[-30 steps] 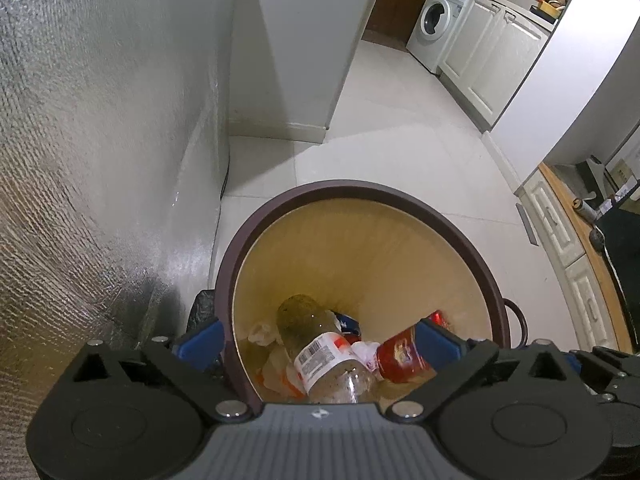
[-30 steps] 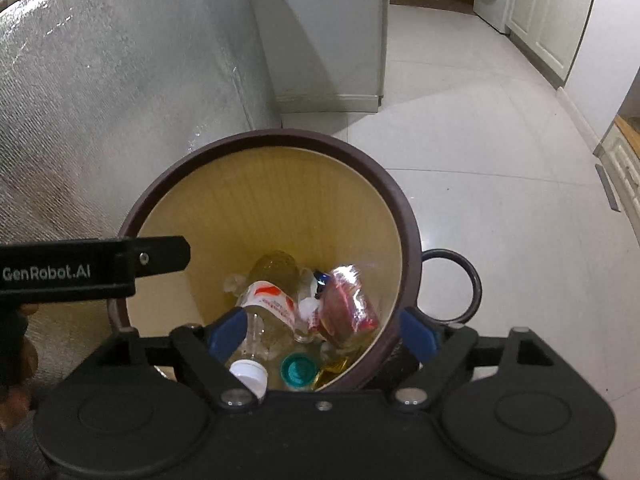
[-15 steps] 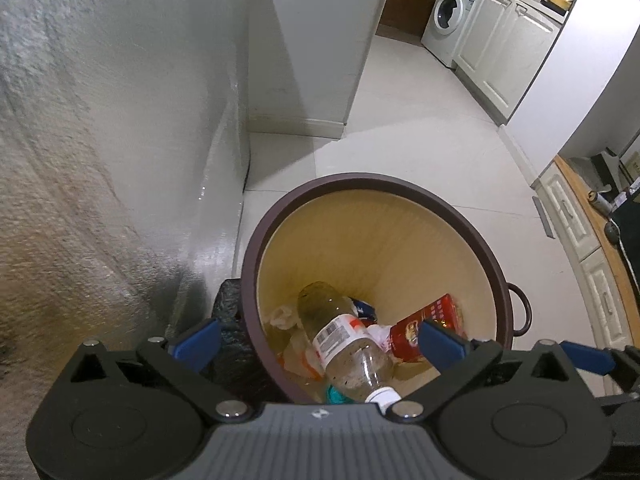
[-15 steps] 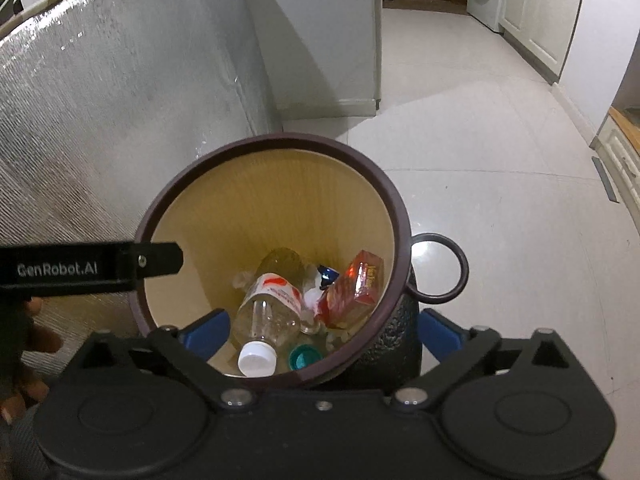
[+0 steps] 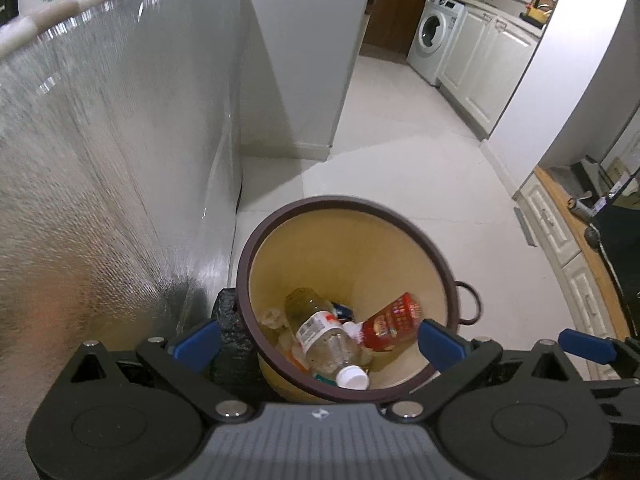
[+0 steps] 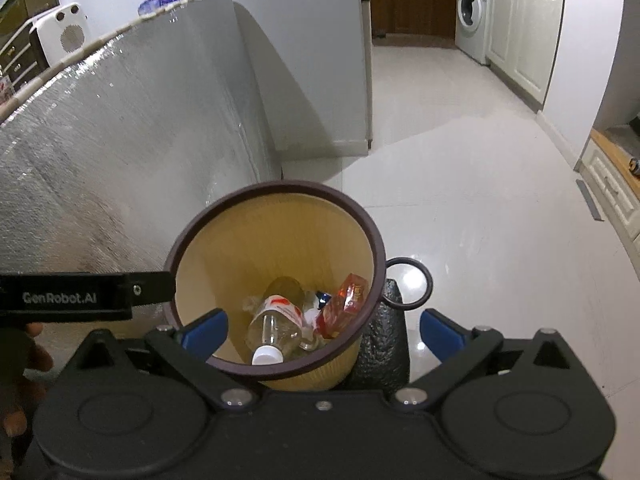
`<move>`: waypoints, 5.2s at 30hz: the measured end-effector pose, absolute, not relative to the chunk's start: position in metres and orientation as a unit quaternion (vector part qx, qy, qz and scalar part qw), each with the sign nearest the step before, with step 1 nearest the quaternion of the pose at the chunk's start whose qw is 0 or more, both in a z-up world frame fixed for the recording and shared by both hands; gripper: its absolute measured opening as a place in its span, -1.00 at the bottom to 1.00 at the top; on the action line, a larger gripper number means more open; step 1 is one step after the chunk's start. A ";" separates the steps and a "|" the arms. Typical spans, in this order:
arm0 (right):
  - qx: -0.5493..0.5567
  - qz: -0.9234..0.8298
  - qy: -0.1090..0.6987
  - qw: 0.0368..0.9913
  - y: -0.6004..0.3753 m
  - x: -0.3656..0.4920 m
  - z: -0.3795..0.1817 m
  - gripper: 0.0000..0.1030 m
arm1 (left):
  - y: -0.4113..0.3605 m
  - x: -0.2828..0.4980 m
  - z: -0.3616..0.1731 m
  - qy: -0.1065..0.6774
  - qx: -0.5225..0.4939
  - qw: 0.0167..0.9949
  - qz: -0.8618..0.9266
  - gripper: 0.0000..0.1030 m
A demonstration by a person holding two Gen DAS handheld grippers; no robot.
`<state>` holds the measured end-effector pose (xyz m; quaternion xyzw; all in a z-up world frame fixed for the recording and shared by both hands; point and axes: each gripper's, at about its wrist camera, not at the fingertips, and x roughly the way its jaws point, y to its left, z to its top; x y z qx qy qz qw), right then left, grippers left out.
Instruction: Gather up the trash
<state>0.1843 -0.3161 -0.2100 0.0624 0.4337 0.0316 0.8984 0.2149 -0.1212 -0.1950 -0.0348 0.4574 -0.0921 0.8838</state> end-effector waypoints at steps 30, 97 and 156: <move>0.073 -0.008 0.312 0.947 -0.303 0.071 -0.065 1.00 | -0.078 0.079 -0.024 0.337 0.027 0.938 -0.075 1.00; 0.034 -0.023 0.335 0.941 -0.245 0.026 -0.023 1.00 | -0.011 0.051 -0.031 0.363 0.014 0.930 -0.057 1.00; 0.036 -0.024 0.336 0.941 -0.249 0.026 -0.024 1.00 | -0.013 0.053 -0.026 0.359 0.013 0.931 -0.058 1.00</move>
